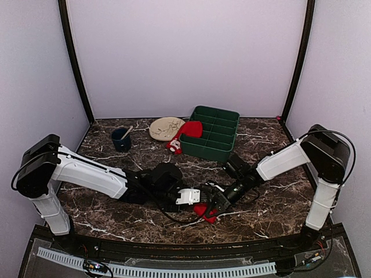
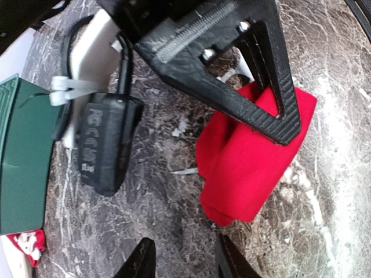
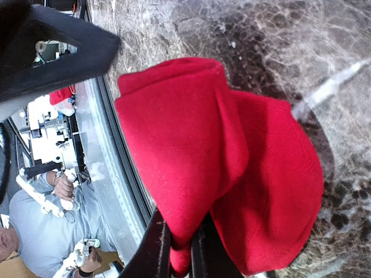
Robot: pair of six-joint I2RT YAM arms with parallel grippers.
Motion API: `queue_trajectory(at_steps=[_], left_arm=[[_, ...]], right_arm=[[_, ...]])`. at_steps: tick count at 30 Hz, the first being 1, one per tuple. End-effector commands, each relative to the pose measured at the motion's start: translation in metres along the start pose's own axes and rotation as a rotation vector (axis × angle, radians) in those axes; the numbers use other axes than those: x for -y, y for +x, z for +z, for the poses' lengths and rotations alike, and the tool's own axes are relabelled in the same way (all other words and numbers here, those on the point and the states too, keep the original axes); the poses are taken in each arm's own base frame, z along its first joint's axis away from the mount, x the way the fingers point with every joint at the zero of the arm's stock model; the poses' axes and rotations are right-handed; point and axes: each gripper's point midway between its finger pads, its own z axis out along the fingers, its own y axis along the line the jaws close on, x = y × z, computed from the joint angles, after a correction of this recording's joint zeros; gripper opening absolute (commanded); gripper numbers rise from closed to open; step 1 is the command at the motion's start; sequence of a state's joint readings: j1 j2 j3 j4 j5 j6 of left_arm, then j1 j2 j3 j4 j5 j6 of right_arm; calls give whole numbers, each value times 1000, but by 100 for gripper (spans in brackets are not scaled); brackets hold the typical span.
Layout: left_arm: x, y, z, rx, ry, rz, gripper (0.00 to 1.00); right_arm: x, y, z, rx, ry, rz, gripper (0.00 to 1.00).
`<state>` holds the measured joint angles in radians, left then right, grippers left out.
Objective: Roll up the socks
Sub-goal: Roll the sock at the center of the board.
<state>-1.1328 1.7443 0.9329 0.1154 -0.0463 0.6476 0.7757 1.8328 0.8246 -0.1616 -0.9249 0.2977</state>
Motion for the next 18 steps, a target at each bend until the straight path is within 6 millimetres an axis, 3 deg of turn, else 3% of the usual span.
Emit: queue_trajectory(at_steps=[1,10,18], left_arm=[[3,-15,-16,68,14,28,37],[36,-25,-14,80,207,40,37],[32,-31,-4,82,191,65,37]], right_arm=[[-5,-6,-2,-1,-26,-23,0],[-4,-4,-3,0,-22,-22,0],[-9,-5,-2,-3,-30,-35,0]])
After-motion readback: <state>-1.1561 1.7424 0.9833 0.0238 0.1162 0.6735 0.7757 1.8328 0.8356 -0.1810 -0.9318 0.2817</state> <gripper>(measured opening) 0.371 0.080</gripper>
